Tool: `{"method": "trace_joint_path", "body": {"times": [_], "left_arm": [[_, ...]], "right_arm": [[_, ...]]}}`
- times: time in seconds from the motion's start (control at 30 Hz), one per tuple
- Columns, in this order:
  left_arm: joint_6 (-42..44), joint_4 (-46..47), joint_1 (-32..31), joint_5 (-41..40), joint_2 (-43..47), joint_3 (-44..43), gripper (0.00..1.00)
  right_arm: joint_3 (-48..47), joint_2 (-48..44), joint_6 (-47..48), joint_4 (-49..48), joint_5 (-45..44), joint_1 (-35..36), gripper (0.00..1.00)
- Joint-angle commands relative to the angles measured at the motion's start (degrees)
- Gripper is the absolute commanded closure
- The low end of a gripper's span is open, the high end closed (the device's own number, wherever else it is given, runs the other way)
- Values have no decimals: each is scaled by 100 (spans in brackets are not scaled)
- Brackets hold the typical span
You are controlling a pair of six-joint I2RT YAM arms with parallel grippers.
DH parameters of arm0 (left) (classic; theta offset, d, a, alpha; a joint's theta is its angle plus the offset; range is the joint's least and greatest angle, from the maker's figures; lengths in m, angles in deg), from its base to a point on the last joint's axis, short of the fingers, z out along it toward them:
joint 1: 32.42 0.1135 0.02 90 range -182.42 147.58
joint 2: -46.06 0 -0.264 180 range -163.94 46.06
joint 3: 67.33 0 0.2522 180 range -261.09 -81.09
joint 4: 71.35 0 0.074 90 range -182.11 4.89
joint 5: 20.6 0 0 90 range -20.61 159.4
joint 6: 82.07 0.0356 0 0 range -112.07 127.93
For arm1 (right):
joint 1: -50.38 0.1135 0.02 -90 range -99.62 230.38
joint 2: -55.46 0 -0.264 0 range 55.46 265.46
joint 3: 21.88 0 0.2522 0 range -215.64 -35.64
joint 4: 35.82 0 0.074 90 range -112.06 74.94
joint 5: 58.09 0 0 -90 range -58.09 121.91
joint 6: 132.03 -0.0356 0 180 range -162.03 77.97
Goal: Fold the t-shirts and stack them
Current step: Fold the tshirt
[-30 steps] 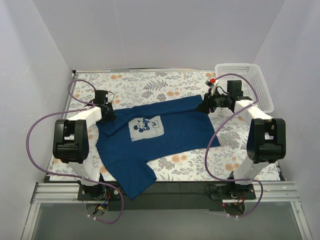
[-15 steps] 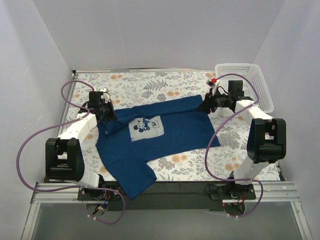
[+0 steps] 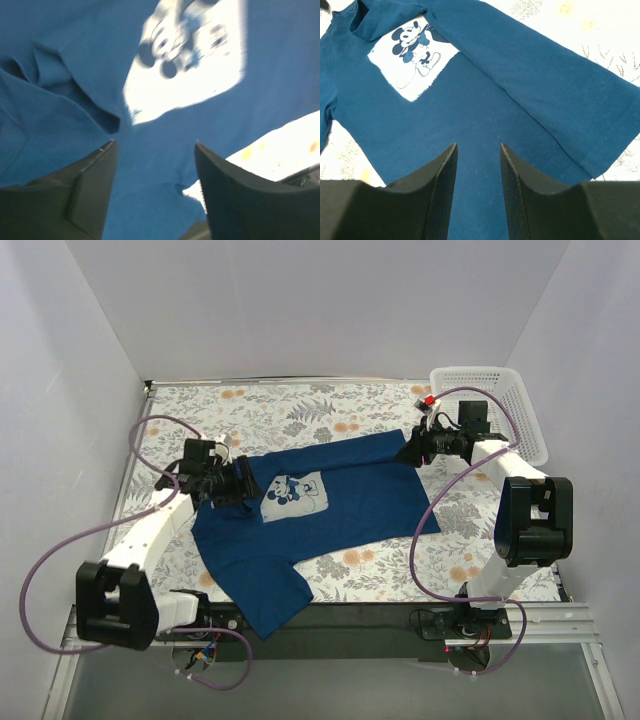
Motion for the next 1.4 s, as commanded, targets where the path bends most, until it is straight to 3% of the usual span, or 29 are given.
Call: {"method": "trace_joint_path", "body": {"times": [0.0,0.1,0.33,0.6,0.9,1.17,1.37], "left_arm": [[-59,227,-21,-502,953,-189,39],[-103,351,-13,-1462,824,-302,32],[-33,622,-13,-2203,-750,-655,32],[90,799,5,-2643,-1576,-1138,38],[187,878,14,-2749,-1655,-1067,41],[556,641,14,-2275,-2402,-1455,54],[600,614,14,-1906,-2298,-1464,78]], "right_arm": [[-41,-179,-52,-11,116,-31,61],[-50,-161,-69,-11,107,-31,61],[-24,-161,-78,-2,89,-31,61],[-15,-100,-60,-11,98,-31,61],[-15,-56,-34,-11,116,-49,61],[-6,-73,-43,-2,142,-75,60],[-6,-73,-52,-2,159,-84,60]]}}
